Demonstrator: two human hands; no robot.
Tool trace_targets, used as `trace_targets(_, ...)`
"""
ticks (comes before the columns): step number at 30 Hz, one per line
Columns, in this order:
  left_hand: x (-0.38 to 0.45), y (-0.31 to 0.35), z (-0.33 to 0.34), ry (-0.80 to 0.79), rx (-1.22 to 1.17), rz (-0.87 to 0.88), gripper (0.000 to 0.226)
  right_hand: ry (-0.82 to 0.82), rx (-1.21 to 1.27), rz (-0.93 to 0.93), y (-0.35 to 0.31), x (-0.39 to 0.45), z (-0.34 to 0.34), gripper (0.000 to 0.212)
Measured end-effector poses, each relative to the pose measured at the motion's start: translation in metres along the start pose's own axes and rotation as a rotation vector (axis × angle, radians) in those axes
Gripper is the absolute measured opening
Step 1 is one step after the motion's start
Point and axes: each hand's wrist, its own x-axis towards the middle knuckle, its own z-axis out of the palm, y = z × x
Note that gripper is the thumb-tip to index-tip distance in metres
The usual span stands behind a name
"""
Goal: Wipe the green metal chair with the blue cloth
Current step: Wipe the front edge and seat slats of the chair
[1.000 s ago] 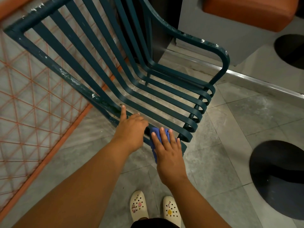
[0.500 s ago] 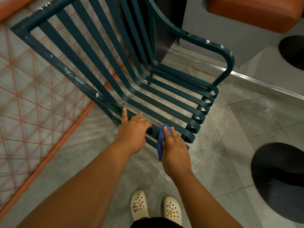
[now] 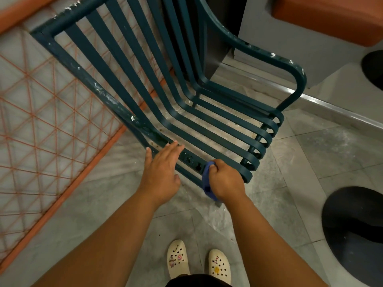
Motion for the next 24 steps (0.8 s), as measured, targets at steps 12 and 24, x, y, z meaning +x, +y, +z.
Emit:
trace_targets(12, 0.008, -0.013, -0.005, 0.083, -0.107, -0.044, 0.075, 0.103, -0.03, -0.124, -0.01, 0.004, 0.006, 0.035)
trace_targets(24, -0.002, -0.021, -0.007, 0.059, -0.1, -0.199, 0.074, 0.164, -0.222, -0.233, -0.022, 0.003, 0.033, 0.062)
